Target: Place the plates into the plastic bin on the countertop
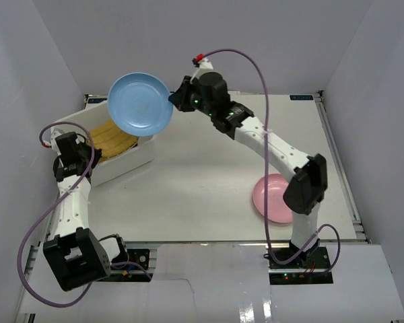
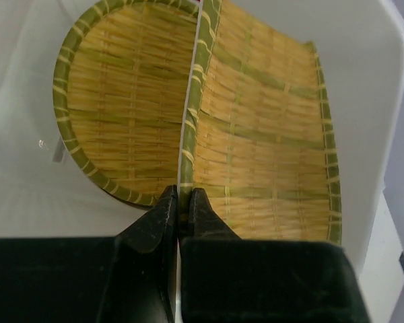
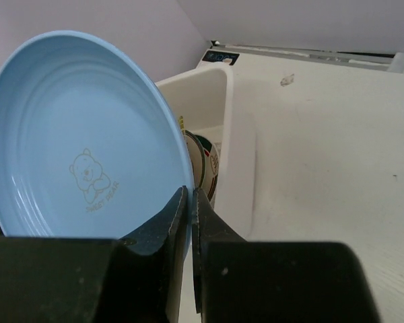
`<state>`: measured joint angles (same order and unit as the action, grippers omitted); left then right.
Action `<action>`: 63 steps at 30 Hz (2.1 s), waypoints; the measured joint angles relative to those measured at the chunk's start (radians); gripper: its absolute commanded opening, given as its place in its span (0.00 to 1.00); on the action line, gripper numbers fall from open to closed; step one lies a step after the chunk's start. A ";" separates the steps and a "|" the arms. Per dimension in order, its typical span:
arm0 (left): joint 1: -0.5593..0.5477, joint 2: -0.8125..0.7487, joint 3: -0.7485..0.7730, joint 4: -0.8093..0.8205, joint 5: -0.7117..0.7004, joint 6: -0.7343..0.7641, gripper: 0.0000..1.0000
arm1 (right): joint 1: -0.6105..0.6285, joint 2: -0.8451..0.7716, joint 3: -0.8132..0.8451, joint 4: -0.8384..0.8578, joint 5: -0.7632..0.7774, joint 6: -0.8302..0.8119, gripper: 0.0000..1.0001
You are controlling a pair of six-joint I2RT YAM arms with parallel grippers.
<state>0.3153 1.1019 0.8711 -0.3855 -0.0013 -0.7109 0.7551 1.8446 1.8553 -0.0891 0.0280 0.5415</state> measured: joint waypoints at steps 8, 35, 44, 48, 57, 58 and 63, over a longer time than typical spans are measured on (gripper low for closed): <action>0.029 -0.017 -0.021 0.097 0.095 -0.062 0.94 | 0.101 0.378 0.341 -0.074 0.079 0.012 0.08; -0.688 -0.020 0.134 0.077 0.265 -0.111 0.84 | -0.001 -0.140 -0.354 0.153 0.079 -0.016 0.36; -1.159 0.576 0.217 0.223 0.255 -0.131 0.83 | -0.465 -0.885 -0.908 0.184 -0.006 -0.069 0.31; -1.251 0.837 0.370 0.234 0.277 -0.134 0.82 | -0.496 -0.985 -0.969 0.138 -0.066 -0.108 0.40; -1.331 1.069 0.623 0.215 0.194 -0.116 0.00 | -0.513 -1.011 -1.049 0.037 -0.156 -0.129 0.41; -1.330 1.070 0.623 0.208 0.181 -0.107 0.00 | -0.513 -1.015 -1.050 0.031 -0.163 -0.129 0.41; -1.291 1.000 0.569 0.200 0.154 -0.101 0.00 | -0.513 -1.083 -1.047 0.006 -0.170 -0.129 0.41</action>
<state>-0.9760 2.1021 1.4403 -0.1852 0.1528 -0.8120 0.2420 0.7620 0.8085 -0.0834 -0.1421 0.4129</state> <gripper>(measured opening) 0.022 0.399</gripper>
